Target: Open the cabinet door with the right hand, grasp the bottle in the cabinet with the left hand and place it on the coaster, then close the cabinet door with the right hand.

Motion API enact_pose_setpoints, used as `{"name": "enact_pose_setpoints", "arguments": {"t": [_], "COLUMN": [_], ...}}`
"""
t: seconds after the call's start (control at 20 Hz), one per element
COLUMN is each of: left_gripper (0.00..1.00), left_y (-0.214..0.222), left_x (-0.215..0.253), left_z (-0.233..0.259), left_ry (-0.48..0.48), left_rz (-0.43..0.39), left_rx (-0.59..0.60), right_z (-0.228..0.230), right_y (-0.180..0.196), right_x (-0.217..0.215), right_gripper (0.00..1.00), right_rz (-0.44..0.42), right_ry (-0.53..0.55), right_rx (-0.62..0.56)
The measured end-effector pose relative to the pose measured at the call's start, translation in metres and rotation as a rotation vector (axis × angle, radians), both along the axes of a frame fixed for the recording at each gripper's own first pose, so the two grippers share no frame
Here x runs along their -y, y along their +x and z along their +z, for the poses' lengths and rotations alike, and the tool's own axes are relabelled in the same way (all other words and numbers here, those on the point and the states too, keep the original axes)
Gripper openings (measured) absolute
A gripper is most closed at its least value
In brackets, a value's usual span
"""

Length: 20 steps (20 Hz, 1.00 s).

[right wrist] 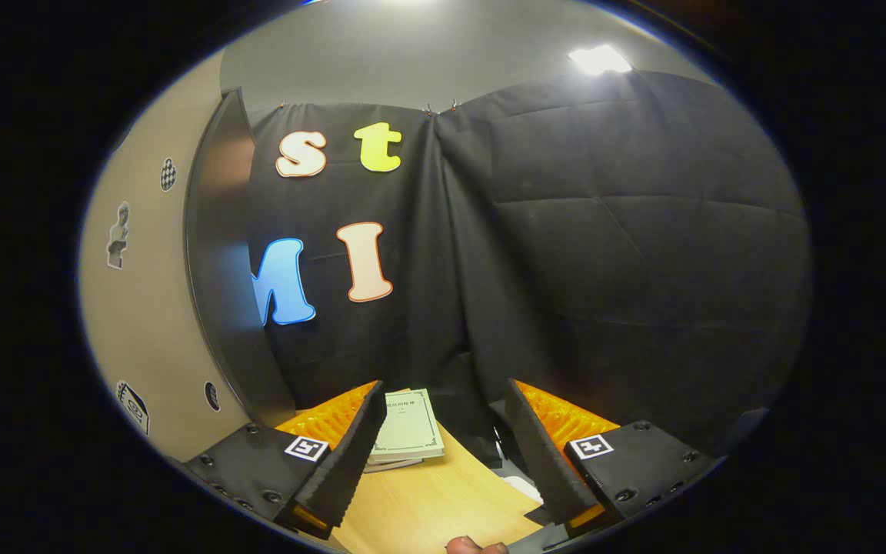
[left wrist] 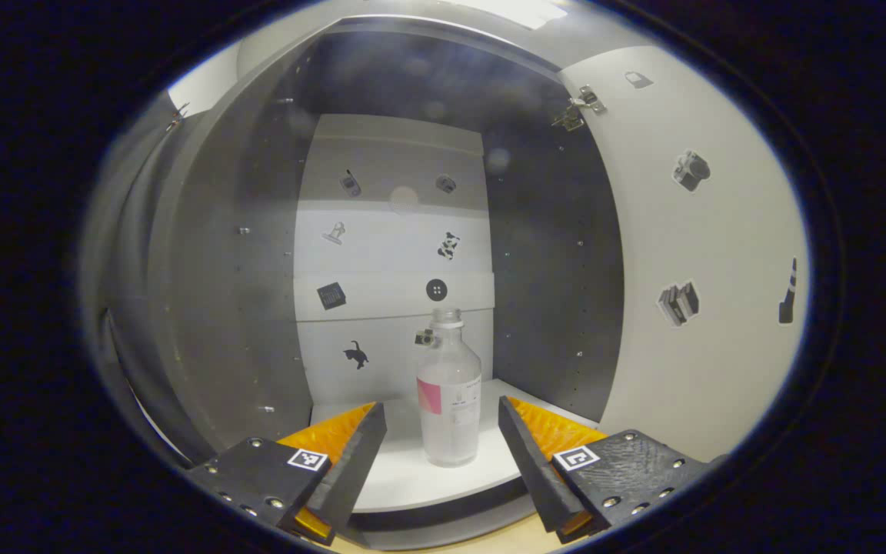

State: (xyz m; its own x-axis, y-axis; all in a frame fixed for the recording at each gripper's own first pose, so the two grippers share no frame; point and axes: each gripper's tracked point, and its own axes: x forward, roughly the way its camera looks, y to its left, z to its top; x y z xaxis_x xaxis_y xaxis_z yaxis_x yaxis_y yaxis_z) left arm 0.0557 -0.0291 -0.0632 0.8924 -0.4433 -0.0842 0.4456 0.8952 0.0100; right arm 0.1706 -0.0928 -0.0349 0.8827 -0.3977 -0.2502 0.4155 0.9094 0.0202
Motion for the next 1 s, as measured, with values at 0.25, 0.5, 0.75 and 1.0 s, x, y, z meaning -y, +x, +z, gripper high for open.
{"name": "enact_pose_setpoints", "arguments": {"t": [0.25,0.5,0.75,1.0], "left_gripper": [0.91,0.91,0.89,0.90], "left_y": [0.004,0.008,0.014,0.020], "left_x": [0.007,0.013,0.004,0.007], "left_z": [-0.005,-0.007,-0.008,-0.007], "left_ry": [-0.017,-0.025,0.017,0.014], "left_rz": [-0.002,0.001,0.025,0.012], "left_rx": [-0.027,-0.040,-0.029,-0.007], "right_z": [-0.013,-0.018,-0.029,-0.039], "right_y": [0.001,0.009,0.011,0.012], "right_x": [0.016,0.018,0.025,0.022], "right_gripper": [0.98,0.98,0.98,0.98], "right_rz": [-0.032,-0.029,-0.053,-0.054], "right_ry": [0.023,0.028,0.070,0.073], "right_rx": [-0.013,-0.023,-0.031,-0.055]}}
